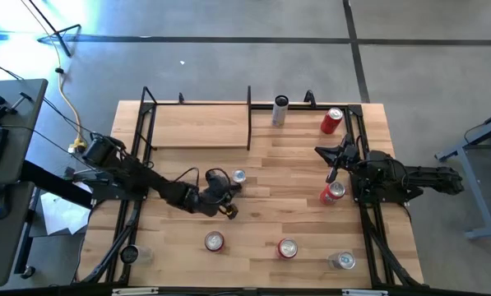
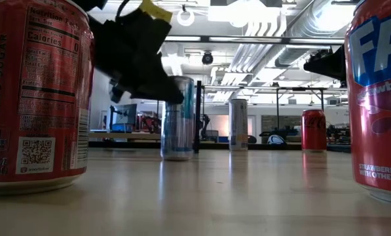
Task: Place canned beverage on shelf
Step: Put the top blue soda can on the shelf
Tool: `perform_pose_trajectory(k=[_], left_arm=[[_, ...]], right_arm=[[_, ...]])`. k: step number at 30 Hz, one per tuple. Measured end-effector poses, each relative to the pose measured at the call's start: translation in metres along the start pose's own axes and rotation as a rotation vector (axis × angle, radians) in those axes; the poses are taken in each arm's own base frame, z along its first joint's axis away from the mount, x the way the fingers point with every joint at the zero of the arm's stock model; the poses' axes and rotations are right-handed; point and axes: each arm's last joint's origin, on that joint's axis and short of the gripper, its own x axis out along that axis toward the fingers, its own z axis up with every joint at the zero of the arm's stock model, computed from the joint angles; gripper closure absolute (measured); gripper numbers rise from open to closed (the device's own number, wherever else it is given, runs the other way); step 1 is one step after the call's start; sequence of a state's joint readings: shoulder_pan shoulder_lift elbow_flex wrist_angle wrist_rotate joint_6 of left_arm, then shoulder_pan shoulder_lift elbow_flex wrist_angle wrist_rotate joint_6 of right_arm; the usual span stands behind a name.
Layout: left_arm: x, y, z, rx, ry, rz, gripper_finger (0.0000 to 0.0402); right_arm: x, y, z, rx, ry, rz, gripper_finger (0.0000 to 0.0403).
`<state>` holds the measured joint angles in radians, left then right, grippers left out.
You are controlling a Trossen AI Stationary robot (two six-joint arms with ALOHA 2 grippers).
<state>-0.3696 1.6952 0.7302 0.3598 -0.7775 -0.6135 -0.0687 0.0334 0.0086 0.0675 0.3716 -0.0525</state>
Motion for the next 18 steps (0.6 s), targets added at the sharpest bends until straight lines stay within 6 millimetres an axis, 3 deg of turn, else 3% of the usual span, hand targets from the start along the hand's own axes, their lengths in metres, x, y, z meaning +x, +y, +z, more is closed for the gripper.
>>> perform_pose_trajectory(k=[7, 11, 14, 18], left_arm=[[-0.031, 0.018, 0.016, 0.047, -0.013, 0.185, 0.0401], [-0.05, 0.039, 0.026, 0.044, -0.039, 0.231, 0.0401], [-0.06, 0.05, 0.03, -0.015, -0.051, 0.116, 0.0401], [-0.067, 0.043, 0.022, -0.08, -0.072, -0.211, 0.0401]], right_arm=[[0.0, 0.0, 0.0, 0.0, 0.0, 0.0, 0.0402], [0.0, 0.0, 0.0, 0.0, 0.0, 0.0, 0.0402], [0.0, 0.0, 0.0, 0.0, 0.001, 0.0, 0.0402], [0.0, 0.0, 0.0, 0.0, 0.0, 0.0, 0.0402]])
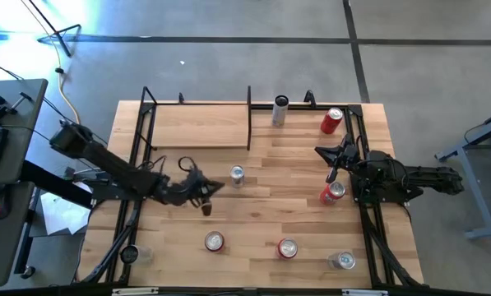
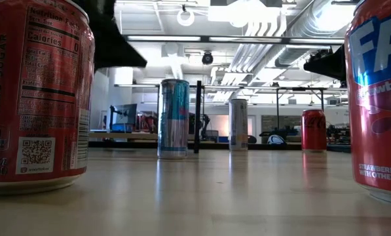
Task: Place canned beverage on shelf
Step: Put the top blue soda can on the shelf
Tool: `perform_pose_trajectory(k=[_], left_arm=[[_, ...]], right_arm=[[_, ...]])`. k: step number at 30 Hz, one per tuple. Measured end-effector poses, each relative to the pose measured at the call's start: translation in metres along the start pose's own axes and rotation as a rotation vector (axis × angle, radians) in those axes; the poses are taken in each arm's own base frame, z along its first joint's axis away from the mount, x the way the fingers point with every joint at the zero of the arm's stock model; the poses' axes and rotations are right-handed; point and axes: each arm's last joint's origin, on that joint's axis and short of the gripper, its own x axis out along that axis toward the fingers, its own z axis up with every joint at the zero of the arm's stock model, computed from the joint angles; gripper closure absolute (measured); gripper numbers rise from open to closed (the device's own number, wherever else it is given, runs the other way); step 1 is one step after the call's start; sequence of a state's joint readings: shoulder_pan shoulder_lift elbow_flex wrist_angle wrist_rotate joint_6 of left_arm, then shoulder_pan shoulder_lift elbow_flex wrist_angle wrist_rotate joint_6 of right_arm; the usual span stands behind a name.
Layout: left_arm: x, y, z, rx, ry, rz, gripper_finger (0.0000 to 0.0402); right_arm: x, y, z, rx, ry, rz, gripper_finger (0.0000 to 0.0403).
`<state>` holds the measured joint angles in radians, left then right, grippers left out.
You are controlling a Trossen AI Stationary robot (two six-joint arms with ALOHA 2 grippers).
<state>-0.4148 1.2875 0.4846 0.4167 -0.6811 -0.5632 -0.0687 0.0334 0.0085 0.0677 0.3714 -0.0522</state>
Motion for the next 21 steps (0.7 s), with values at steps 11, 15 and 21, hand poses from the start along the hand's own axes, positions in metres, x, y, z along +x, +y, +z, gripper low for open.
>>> perform_pose_trajectory(k=[11, 15, 21], left_arm=[[0.051, -0.016, -0.036, -0.011, -0.029, 0.054, 0.0401], [0.062, -0.016, -0.038, 0.01, -0.056, 0.12, 0.0401], [0.063, -0.006, -0.042, -0.02, -0.066, 0.226, 0.0401]], right_arm=[[0.0, 0.0, 0.0, 0.0, 0.0, 0.0, 0.0402], [0.0, 0.0, 0.0, 0.0, 0.0, 0.0, 0.0402], [0.0, 0.0, 0.0, 0.0, 0.0, 0.0, 0.0402]])
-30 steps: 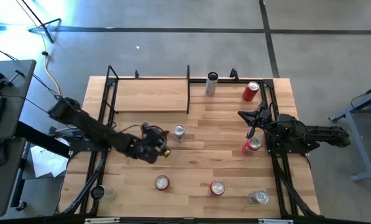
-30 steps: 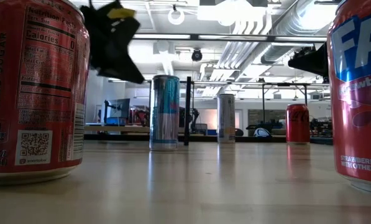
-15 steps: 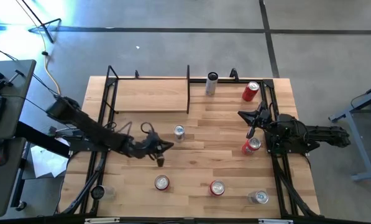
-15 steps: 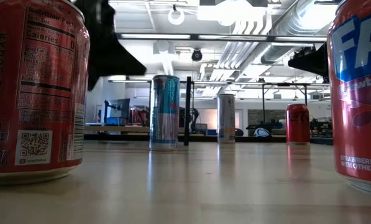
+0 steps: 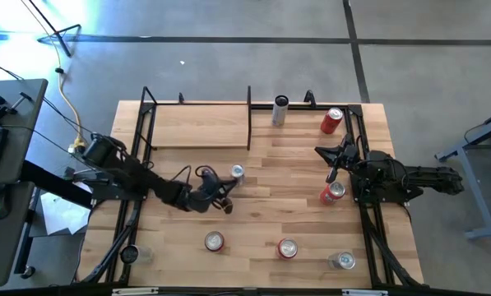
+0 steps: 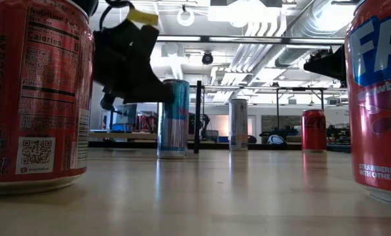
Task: Place canned beverage on shelf
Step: Put the top blue soda can on the shelf
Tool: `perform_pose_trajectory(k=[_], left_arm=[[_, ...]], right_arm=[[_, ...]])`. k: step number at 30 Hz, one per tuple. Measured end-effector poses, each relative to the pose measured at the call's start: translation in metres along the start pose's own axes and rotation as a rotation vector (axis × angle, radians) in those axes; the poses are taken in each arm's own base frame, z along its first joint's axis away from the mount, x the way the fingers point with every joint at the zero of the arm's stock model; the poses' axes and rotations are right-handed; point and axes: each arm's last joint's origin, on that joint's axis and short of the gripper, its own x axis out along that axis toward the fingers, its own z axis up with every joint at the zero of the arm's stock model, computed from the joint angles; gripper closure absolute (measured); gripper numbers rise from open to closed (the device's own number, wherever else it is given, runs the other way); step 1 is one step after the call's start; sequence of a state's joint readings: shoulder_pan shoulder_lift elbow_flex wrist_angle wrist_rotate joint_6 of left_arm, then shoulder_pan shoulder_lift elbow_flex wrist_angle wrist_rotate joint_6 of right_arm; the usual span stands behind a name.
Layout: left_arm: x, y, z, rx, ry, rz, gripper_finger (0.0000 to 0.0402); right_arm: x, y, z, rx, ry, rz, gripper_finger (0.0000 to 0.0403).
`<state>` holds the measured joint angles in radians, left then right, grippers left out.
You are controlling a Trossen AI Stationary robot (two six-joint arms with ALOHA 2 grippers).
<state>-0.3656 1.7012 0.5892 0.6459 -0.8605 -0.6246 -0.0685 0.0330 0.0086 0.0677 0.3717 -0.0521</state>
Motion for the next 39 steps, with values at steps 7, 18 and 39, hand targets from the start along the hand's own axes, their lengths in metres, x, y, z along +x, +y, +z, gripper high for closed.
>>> perform_pose_trajectory(k=[7, 18, 39], left_arm=[[-0.019, 0.02, 0.011, 0.035, -0.033, 0.116, 0.0401], [-0.049, 0.034, 0.041, 0.004, 0.036, -0.058, 0.0359], [0.001, 0.014, 0.023, 0.004, -0.015, 0.123, 0.0112]], right_arm=[[0.0, 0.0, 0.0, 0.0, 0.0, 0.0, 0.0402], [0.0, 0.0, 0.0, 0.0, 0.0, 0.0, 0.0402], [0.0, 0.0, 0.0, -0.001, 0.001, 0.0, 0.0402]])
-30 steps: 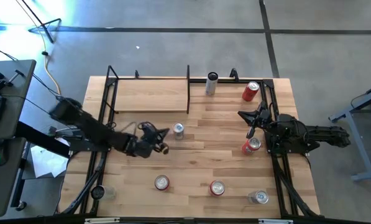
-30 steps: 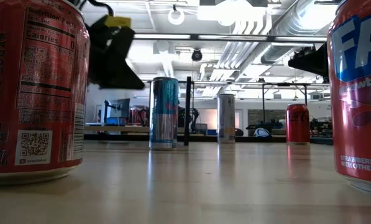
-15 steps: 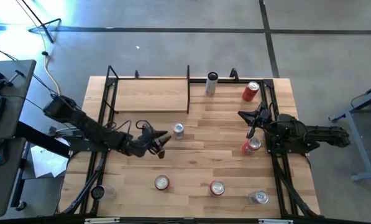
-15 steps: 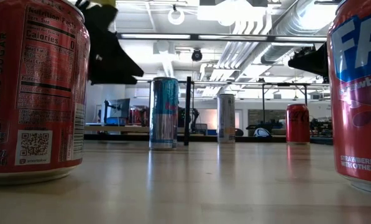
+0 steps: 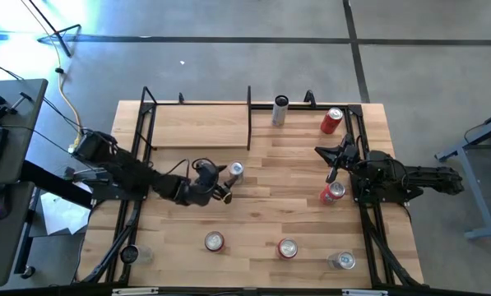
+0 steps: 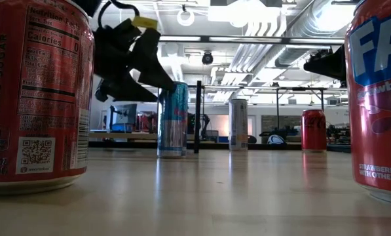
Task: Place canned beverage on shelf
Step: Put the top blue soda can on the shelf
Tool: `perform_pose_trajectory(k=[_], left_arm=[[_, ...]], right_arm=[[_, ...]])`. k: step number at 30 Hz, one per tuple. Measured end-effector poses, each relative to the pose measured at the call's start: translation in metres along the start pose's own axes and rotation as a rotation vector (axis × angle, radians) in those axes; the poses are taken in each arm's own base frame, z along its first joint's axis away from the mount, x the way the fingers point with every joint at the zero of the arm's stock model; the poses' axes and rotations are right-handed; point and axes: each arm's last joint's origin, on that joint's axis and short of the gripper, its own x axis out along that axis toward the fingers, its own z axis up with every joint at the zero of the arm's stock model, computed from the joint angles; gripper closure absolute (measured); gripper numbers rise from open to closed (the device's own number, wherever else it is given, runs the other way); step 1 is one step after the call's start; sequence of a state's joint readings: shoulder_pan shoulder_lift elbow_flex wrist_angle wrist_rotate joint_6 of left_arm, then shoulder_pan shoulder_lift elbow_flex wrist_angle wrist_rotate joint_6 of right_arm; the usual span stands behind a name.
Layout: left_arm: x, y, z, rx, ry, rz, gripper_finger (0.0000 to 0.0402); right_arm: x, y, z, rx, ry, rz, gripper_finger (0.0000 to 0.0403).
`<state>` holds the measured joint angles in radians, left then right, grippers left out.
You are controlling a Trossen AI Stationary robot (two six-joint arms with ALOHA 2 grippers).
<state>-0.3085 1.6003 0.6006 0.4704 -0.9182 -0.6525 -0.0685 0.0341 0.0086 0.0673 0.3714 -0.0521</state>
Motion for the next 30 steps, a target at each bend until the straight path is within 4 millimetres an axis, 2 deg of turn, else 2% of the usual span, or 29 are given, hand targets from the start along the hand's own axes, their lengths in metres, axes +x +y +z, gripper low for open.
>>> perform_pose_trajectory(k=[17, 23, 30], left_arm=[[0.015, 0.005, 0.012, -0.013, -0.046, -0.001, 0.0111], [0.024, 0.005, 0.008, 0.029, -0.027, 0.009, 0.011], [0.031, -0.001, 0.019, 0.091, -0.064, 0.016, 0.0118]], right_arm=[[0.0, 0.0, 0.0, -0.002, 0.005, 0.0, 0.0402], [0.0, 0.0, 0.0, -0.002, 0.005, 0.0, 0.0402], [0.0, 0.0, 0.0, -0.002, 0.005, 0.0, 0.0402]])
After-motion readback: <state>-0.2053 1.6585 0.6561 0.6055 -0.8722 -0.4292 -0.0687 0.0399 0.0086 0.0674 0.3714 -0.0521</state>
